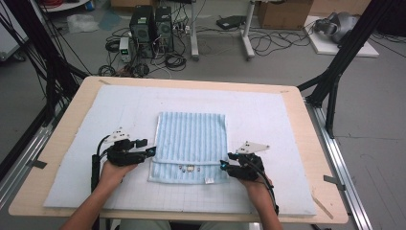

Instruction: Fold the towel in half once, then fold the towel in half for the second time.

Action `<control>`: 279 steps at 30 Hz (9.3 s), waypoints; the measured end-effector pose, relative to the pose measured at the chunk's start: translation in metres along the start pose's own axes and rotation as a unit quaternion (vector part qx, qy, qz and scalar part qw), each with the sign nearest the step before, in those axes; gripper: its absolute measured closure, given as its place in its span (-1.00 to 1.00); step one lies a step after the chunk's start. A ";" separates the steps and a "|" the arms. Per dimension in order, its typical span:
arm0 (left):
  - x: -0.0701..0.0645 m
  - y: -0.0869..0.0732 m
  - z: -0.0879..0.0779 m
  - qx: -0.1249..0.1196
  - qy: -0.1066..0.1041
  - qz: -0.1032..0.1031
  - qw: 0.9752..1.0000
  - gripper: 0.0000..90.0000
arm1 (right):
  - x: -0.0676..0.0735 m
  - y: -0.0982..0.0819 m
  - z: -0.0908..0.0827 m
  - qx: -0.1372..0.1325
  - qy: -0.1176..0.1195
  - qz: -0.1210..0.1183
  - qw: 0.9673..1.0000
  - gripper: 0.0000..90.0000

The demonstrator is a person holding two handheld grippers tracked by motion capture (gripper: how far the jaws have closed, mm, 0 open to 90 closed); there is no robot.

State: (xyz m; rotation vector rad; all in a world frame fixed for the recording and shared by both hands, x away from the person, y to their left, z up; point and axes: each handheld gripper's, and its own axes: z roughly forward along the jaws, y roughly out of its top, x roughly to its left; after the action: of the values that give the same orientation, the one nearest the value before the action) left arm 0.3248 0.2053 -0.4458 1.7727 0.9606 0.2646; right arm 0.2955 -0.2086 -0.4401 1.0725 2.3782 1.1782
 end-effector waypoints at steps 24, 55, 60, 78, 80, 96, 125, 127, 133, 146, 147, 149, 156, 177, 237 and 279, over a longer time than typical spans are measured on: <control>-0.021 -0.007 0.008 0.059 -0.031 0.060 0.996 0.12 | -0.001 0.004 -0.008 -0.021 -0.013 -0.010 1.000 0.87; -0.044 -0.004 -0.021 0.036 -0.044 0.108 0.993 0.84 | 0.009 0.003 -0.030 -0.042 0.000 -0.002 0.999 0.87; -0.048 -0.009 -0.029 0.043 -0.054 0.106 0.992 0.84 | 0.020 -0.002 -0.041 -0.034 0.006 -0.011 0.999 0.87; -0.055 -0.025 -0.033 0.087 -0.091 0.093 0.988 0.67 | 0.037 -0.025 -0.044 0.032 0.007 -0.034 0.999 0.70; -0.051 -0.021 -0.034 0.076 -0.083 0.068 0.991 0.33 | 0.035 -0.024 -0.047 0.025 0.000 -0.025 0.999 0.47; -0.030 -0.001 0.000 0.044 -0.040 0.032 0.998 0.37 | 0.038 0.002 -0.003 0.033 0.026 -0.041 0.998 0.56; 0.031 0.046 0.073 0.044 0.057 0.004 0.997 0.56 | -0.043 0.062 0.053 -0.020 -0.047 0.025 0.998 0.54; 0.034 0.046 0.079 0.050 0.068 0.002 0.996 0.56 | -0.048 0.067 0.063 -0.012 -0.056 0.030 0.998 0.56; 0.034 0.047 0.086 0.075 0.085 -0.001 0.994 0.64 | -0.060 0.067 0.080 0.031 -0.073 0.042 0.996 0.58; 0.041 0.044 0.063 0.025 0.065 -0.003 0.998 0.49 | -0.067 0.060 0.045 0.003 -0.062 0.037 0.997 0.40; 0.041 0.044 0.059 0.011 0.049 -0.001 0.999 0.44 | -0.067 0.061 0.038 -0.008 -0.060 0.030 0.998 0.35; 0.039 0.045 0.053 -0.002 0.011 0.001 1.000 0.33 | -0.065 0.062 0.026 -0.027 -0.061 0.026 0.997 0.14; 0.025 0.055 0.035 -0.041 -0.006 0.008 0.999 -0.40 | -0.057 0.061 -0.005 -0.050 -0.085 0.009 0.995 -0.62; 0.015 0.060 0.010 -0.082 0.000 0.030 0.996 -0.68 | -0.049 0.033 -0.022 -0.085 -0.051 0.000 0.995 -0.75; 0.050 0.055 0.094 0.069 0.076 0.043 0.994 0.94 | -0.056 0.053 0.020 -0.030 -0.022 0.030 0.999 -0.75; 0.059 0.070 0.072 -0.023 0.045 -0.018 0.999 0.95 | -0.083 0.101 0.078 -0.024 -0.038 0.013 0.999 0.84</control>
State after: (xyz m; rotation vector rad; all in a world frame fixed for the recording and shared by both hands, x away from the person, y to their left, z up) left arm 0.4393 0.1892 -0.4301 1.7113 1.0416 0.3444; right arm 0.4441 -0.1845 -0.4176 1.1155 2.2735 1.1772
